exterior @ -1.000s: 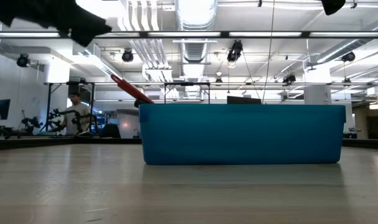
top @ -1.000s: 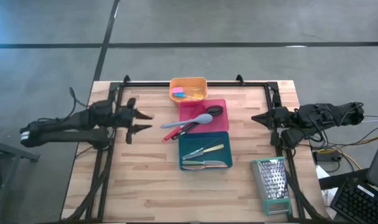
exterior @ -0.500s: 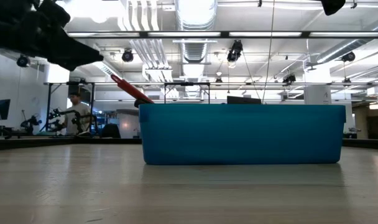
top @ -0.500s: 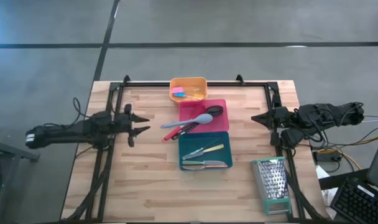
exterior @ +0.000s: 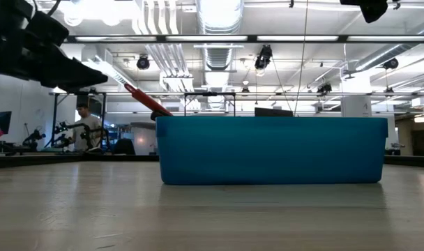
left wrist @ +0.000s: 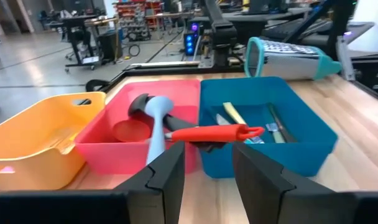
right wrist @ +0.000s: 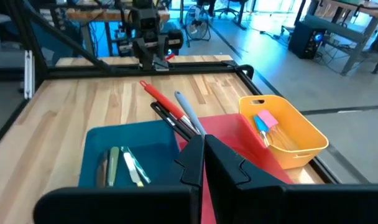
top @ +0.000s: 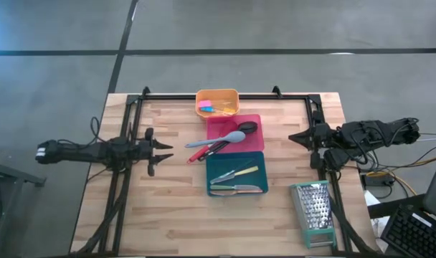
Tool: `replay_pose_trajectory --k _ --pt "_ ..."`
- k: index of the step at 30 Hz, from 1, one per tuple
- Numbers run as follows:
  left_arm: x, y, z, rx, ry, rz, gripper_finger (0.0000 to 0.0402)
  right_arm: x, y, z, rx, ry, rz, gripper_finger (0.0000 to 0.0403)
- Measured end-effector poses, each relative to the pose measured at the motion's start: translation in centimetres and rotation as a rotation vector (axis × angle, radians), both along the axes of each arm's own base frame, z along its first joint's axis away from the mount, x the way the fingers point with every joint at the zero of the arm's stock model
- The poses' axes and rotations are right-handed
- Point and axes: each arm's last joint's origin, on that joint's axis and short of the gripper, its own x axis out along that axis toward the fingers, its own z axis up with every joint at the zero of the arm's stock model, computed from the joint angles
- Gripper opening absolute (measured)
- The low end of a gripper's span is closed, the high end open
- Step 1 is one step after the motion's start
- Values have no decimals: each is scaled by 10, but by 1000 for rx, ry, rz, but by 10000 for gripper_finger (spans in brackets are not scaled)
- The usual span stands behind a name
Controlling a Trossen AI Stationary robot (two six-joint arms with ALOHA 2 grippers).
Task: Pick & Place Kitchen Items
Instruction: Return to Home Position
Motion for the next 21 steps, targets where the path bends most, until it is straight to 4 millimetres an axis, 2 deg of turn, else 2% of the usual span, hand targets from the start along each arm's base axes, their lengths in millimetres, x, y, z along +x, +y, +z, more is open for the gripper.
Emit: replay_pose_trajectory --k 6,11,16,21 --pt "-4 -3 -6 1 -29 -23 134 1 0 -1 30 -5 -10 8" --pt "-6 -3 -4 16 -63 -26 135 8 2 -9 38 -58 -8 8" --pt "-7 -3 -4 8 -65 -52 135 20 6 -31 25 -143 2 8" --pt "-7 -4 -5 -59 -68 -62 135 30 9 -58 27 -154 -1 8"
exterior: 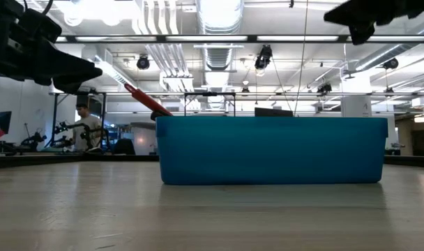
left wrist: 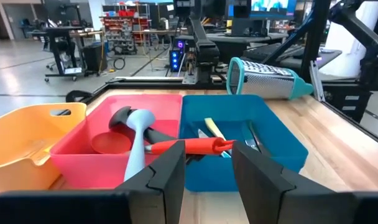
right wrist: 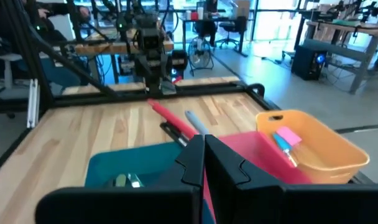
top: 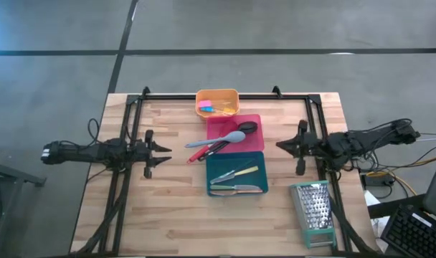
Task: Pick & Place Kitchen Items
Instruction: Return to Home Position
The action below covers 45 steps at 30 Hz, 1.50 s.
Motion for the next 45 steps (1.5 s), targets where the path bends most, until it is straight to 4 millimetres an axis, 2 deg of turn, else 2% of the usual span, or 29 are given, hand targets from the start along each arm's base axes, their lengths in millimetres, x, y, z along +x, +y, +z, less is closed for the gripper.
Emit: replay_pose_trajectory --k 6,11,16,20,28,40,45 --pt "0 0 0 -3 -1 0 135 4 1 -31 55 47 -13 8" --pt "0 0 0 -3 -5 1 135 7 2 -64 92 -1 -14 8" --pt "0 0 0 -3 -9 1 136 3 5 -91 48 -56 132 8" --pt "0 0 0 -3 -10 2 136 0 3 -95 0 -103 130 8" --pt "0 0 0 -2 -12 3 136 -2 3 -109 85 -23 103 8" --pt "0 0 0 -3 -12 3 136 -2 1 -111 82 -10 95 8" --pt "0 0 0 -3 -12 3 136 1 -10 -111 39 -1 13 8"
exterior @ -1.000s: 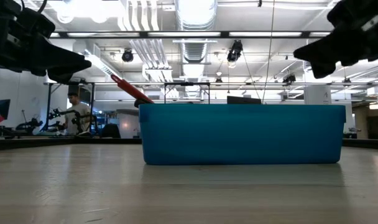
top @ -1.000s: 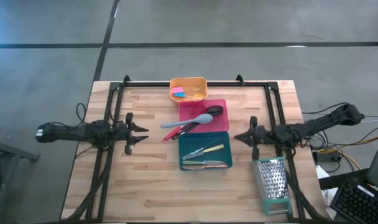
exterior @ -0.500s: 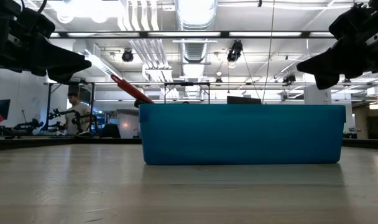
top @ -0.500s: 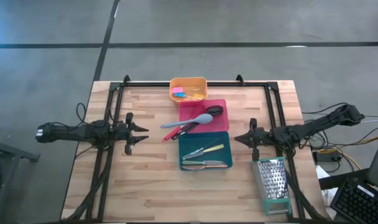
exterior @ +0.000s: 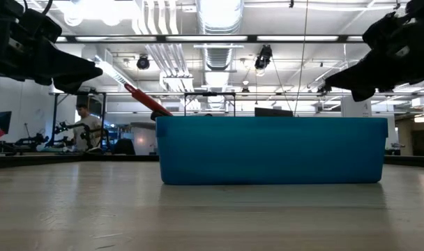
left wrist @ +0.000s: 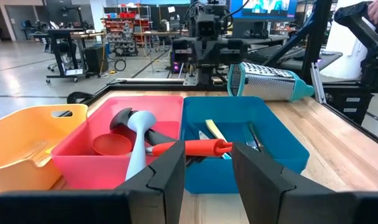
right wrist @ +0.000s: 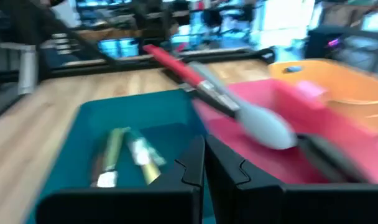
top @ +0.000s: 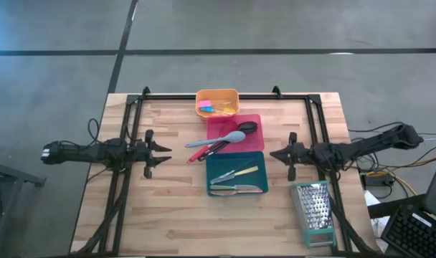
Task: Pick & Place Kitchen Items
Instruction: Return to Home Position
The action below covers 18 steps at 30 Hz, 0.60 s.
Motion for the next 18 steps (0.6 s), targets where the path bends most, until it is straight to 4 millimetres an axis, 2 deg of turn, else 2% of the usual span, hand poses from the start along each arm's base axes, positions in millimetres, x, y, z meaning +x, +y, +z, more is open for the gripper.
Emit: replay_pose_trajectory --k 4,7,13,18 --pt "0 0 0 0 0 0 135 -2 -13 2 -23 -18 -71 8" --pt "0 0 0 0 0 0 135 -6 -19 -1 -7 -20 -21 8" --pt "0 0 0 0 -1 0 136 -15 -20 -3 -2 2 19 8" --pt "0 0 0 0 -1 0 135 -20 -20 3 -19 -57 22 8"
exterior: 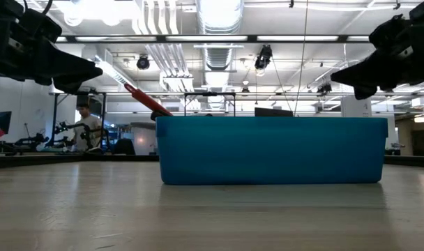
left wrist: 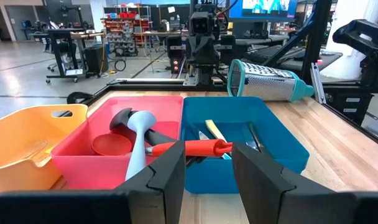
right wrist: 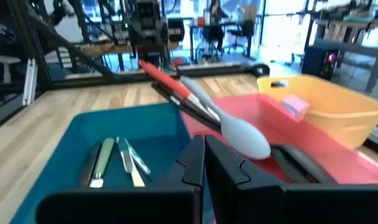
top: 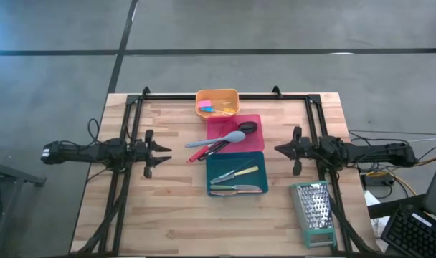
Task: Pick & Place Kitchen Items
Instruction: Return to Home Position
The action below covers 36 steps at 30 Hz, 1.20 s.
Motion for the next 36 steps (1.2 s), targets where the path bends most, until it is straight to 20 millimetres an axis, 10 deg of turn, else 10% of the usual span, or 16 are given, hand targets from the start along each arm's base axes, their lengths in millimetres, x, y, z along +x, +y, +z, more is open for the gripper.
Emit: replay_pose_trajectory --k 36 --pt "0 0 0 0 -1 0 135 -1 0 2 -1 -24 2 8"
